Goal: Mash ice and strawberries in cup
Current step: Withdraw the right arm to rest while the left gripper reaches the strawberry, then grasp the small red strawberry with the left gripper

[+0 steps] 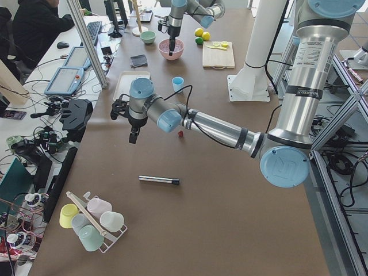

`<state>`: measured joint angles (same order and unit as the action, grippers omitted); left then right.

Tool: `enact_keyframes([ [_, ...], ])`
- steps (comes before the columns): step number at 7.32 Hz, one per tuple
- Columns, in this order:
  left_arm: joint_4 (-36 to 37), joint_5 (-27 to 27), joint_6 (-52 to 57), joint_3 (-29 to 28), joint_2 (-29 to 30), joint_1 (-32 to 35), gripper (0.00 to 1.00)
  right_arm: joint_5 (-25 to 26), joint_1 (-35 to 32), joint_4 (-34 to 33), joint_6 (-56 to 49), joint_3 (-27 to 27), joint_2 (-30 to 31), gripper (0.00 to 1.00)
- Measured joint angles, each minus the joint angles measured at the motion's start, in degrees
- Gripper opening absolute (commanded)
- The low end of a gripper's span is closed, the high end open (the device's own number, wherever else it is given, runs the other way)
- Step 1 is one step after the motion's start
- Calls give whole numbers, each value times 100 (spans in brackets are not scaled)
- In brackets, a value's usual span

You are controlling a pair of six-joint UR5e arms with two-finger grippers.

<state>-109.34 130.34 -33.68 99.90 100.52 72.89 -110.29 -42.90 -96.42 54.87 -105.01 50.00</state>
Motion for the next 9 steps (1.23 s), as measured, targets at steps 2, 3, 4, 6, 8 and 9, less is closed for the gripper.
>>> enact_keyframes([
  [2, -9, -268, -620, 430, -29, -749, 97, -973, -1291, -33, -1700, -208, 852, 97],
  [3, -73, -652, -981, 609, -122, -1252, 97, -1386, -1893, -29, -2640, -167, 1221, 97],
  [4, -319, -1082, -1318, 698, -313, -1755, 97, -1716, -2368, 2, -3490, -133, 1599, 97],
  [6, -994, -1826, -1959, 509, -524, -2668, 97, -2101, -2968, 361, -4575, -100, 2206, 97],
  [8, -1304, -2283, -2176, 271, -542, -3237, 97, -2533, -3609, 552, -5593, 70, 2654, 98],
  [9, -1365, -2398, -2199, 182, -545, -3389, 96, -2682, -3828, 584, -6055, 197, 2847, 98],
])
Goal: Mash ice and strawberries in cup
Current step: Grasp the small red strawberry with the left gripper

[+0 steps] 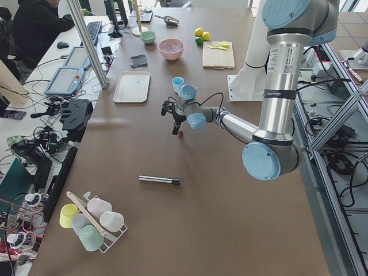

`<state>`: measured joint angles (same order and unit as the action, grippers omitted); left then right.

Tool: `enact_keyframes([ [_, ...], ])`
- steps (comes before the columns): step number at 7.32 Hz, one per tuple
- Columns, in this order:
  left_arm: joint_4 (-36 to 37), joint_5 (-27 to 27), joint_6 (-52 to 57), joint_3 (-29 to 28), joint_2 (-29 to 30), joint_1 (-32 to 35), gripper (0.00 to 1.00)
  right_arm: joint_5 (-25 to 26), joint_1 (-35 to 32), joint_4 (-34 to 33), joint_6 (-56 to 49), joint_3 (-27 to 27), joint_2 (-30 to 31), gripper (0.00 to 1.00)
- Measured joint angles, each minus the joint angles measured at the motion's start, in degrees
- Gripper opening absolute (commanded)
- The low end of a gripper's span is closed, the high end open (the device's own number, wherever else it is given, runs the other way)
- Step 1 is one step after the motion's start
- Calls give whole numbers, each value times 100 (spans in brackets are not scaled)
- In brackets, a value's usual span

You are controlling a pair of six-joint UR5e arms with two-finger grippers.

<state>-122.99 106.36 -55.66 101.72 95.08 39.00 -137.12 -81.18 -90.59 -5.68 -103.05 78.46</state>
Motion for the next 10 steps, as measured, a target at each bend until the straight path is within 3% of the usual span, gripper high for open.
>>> enact_keyframes([
  [3, -69, -125, 7, -177, -4, -140, 65, -110, -240, 30, -540, 87, 395, 98],
  [4, -59, -126, 10, -193, -3, -143, 39, -117, -265, 32, -537, 68, 410, 98],
  [7, -45, -83, -21, -133, -29, -163, 0, -122, -291, 30, -544, 68, 426, 98],
  [10, 21, -75, -75, 5, -6, -167, 0, -122, -334, 31, -545, 49, 497, 98],
])
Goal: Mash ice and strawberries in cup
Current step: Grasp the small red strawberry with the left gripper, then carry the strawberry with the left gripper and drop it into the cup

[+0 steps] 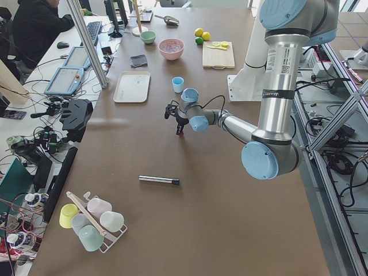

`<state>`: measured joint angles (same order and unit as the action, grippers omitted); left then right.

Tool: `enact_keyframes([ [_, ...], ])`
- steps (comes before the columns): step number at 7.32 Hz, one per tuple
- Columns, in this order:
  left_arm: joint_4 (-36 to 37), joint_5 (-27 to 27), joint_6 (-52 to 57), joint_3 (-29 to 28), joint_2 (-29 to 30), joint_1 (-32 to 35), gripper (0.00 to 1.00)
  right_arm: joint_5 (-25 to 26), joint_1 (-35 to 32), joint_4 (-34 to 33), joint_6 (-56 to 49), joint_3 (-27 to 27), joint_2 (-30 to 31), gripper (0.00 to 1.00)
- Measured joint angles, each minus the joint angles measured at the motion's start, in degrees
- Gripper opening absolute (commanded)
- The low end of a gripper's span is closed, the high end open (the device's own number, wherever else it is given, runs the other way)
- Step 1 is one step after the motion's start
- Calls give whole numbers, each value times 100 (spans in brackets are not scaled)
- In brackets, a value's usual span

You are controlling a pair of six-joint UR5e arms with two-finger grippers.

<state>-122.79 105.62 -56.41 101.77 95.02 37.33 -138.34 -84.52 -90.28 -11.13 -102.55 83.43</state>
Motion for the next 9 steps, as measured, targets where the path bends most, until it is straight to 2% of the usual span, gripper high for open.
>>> enact_keyframes([
  [1, 214, 92, -58, 210, 179, 27, 0, 0, -7, -4, 5, -2, 3, 98],
  [2, 695, 241, -196, 366, 709, 66, 0, 1, -10, -4, 3, 10, 5, 98],
  [4, 2050, 341, -568, 377, 2252, 47, 0, 2, -12, 0, -38, 75, 89, 98],
  [5, 2370, 343, -710, 175, 2878, -26, 0, 1, -20, 1, -64, 88, 183, 98],
  [7, 2402, 42, -865, -475, 3674, -253, 0, 0, -71, 1, -117, 74, 338, 98],
  [9, 1760, -515, -917, -1014, 3840, -538, 0, -6, -128, 5, -140, 34, 466, 98],
])
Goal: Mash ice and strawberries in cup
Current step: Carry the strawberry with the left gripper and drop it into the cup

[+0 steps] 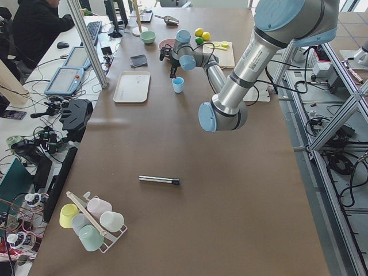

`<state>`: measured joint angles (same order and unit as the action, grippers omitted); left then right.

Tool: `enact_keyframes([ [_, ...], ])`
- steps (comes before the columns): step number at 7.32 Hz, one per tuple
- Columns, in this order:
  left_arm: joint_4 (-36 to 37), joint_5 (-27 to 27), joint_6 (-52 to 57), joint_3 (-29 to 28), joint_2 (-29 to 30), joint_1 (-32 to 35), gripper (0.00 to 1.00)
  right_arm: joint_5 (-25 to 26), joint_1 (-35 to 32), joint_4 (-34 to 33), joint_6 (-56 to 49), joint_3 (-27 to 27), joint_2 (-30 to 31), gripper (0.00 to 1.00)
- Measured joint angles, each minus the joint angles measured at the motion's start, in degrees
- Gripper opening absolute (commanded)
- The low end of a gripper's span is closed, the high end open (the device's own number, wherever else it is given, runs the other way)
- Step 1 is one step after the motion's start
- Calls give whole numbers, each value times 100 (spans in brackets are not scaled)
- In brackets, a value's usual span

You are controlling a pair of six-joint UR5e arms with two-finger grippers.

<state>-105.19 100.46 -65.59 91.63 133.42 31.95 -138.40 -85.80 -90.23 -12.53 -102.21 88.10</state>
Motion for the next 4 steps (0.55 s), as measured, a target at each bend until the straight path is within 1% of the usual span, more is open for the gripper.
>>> enact_keyframes([
  [1, -150, -80, -46, -93, 6, -74, 0, -2, -10, 0, -3, -3, 19, 98],
  [2, -212, -108, -77, -124, 6, -129, 42, -3, -12, 1, -3, -3, 21, 98],
  [3, -238, -111, -78, -126, -4, -157, 55, -3, -15, 0, -4, 0, 23, 98],
  [4, -250, -110, -75, -120, -17, -175, 74, -3, -15, 1, -2, 5, 26, 98],
])
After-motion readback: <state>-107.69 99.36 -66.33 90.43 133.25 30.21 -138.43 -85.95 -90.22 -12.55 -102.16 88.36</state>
